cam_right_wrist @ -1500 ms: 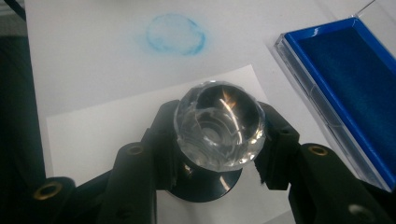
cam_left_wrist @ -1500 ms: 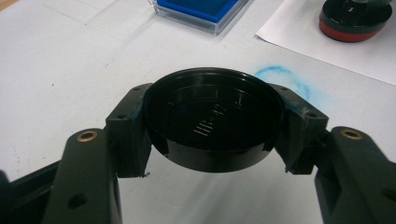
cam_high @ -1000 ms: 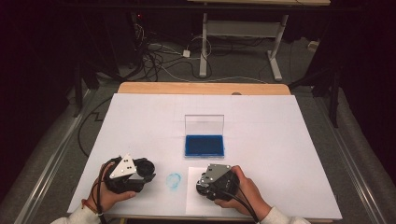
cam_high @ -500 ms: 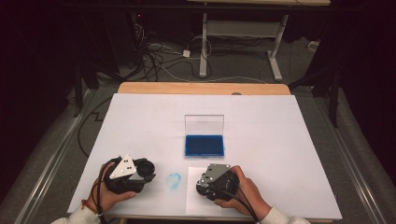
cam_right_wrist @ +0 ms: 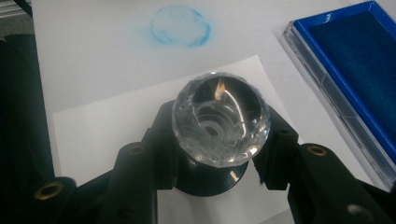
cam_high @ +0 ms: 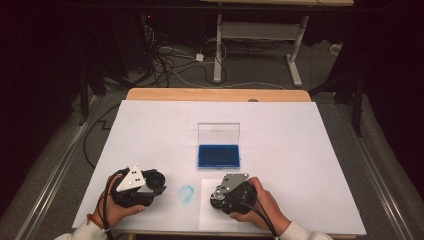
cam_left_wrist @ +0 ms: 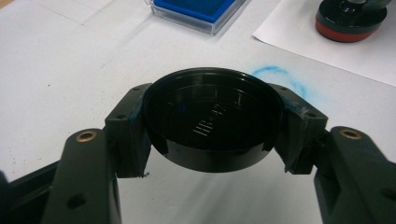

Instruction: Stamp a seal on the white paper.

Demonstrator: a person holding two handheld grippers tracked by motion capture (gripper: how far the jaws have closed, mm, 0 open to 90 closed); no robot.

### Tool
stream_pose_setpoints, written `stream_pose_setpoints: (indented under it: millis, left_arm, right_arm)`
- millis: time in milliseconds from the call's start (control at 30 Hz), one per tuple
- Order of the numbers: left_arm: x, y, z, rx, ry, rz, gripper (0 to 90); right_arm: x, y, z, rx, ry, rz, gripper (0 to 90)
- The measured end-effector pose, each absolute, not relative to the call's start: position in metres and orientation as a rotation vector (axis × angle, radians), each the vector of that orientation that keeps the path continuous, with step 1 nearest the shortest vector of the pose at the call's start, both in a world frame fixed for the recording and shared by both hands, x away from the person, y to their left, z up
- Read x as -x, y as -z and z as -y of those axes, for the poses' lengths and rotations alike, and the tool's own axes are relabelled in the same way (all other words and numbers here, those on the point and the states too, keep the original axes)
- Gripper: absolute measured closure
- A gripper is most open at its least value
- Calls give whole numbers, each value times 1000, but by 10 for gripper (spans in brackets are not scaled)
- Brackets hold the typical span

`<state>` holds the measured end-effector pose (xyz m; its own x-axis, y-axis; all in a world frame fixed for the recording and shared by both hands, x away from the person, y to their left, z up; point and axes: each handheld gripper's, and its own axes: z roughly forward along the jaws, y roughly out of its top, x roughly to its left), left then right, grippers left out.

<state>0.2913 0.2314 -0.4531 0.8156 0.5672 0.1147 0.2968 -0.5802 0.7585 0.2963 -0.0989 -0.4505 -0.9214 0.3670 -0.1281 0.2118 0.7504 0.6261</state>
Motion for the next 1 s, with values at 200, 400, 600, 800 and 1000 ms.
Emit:
stream_pose_setpoints:
  millis: [200, 400, 600, 800, 1000]
  left_arm:
    - [-292, 453, -231, -2220, -448, -633, 364]
    - [-292, 453, -231, -2219, -446, -631, 364]
    - [-292, 453, -231, -2220, -444, -630, 364]
    - [-292, 453, -232, -2218, -445, -631, 364]
    - [-292, 453, -232, -2215, -447, -633, 364]
  right_arm:
    - [-297, 450, 99, -461, -930, -2711, 576]
    - [-297, 450, 100, -462, -933, -2713, 577]
    - [-296, 450, 100, -456, -932, -2712, 577]
    - [-296, 450, 100, -454, -930, -2714, 577]
    - [-296, 449, 100, -451, -925, -2716, 577]
